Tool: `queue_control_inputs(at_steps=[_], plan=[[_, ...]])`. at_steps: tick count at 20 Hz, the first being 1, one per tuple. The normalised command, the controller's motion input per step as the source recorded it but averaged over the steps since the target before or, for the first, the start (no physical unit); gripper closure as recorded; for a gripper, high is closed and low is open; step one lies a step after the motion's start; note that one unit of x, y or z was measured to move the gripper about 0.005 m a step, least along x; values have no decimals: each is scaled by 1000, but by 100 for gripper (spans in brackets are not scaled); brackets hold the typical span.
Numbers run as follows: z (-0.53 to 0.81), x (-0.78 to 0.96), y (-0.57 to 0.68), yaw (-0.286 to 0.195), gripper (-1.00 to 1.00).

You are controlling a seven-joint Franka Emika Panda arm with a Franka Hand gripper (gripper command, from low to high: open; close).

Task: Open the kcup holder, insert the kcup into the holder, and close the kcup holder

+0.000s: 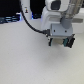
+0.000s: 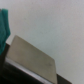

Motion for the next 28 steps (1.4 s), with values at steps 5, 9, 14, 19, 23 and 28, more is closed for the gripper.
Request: queue_control_inputs(at_steps=[5,9,14,19,23,28], plan=[[22,-284,462,133,-100],[27,-306,521,117,-100],[38,-378,546,110,-100],[83,-521,530,86,-100],[19,-751,552,52,-100],[-18,-930,474,35,-100]])
